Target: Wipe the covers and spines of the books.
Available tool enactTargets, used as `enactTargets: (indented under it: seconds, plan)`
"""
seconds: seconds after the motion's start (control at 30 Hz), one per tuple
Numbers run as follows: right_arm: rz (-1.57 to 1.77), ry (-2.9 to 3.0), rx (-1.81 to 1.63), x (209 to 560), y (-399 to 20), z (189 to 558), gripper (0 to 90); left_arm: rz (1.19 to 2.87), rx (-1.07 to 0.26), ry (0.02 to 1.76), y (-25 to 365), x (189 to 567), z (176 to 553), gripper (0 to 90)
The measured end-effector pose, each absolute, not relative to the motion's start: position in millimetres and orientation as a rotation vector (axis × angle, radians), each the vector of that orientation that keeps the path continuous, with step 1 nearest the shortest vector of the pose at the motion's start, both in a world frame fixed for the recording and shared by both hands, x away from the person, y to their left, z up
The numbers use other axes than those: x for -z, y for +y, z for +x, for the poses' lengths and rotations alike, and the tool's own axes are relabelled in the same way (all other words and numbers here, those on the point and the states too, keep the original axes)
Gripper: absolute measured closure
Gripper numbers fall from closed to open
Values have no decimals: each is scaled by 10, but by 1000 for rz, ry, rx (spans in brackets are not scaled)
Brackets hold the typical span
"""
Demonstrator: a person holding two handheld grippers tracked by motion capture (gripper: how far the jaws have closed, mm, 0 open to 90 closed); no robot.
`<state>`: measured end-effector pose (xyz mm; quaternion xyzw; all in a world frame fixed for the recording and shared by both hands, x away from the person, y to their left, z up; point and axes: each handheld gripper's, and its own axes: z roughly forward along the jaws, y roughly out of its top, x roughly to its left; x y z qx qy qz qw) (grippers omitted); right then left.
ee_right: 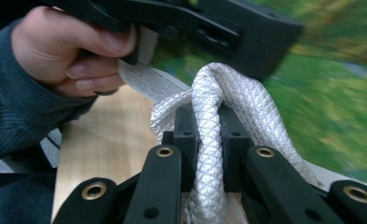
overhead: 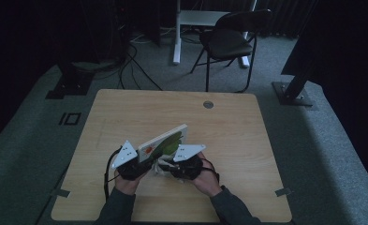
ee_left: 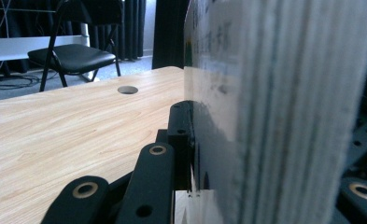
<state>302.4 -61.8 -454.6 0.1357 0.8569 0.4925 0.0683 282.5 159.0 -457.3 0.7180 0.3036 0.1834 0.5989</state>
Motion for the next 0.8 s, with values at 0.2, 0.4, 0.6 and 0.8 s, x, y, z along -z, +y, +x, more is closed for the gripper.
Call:
enactTargets:
  seconds: [0.2, 0.4, 0.6, 0.8]
  plan:
    - [374, 2605, -1511, 4545, -510, 2970, 809, 1665, -432, 715, 1583, 4575, 2823, 781]
    - [338, 2632, -1520, 4566, -422, 2927, 809, 1656, -428, 726, 1576, 4588, 2823, 781]
    - [311, 2650, -1524, 4602, -363, 2891, 809, 1649, -430, 734, 1573, 4594, 2820, 782]
    - [301, 2657, -1502, 4635, -359, 2876, 809, 1642, -440, 737, 1594, 4592, 2823, 781]
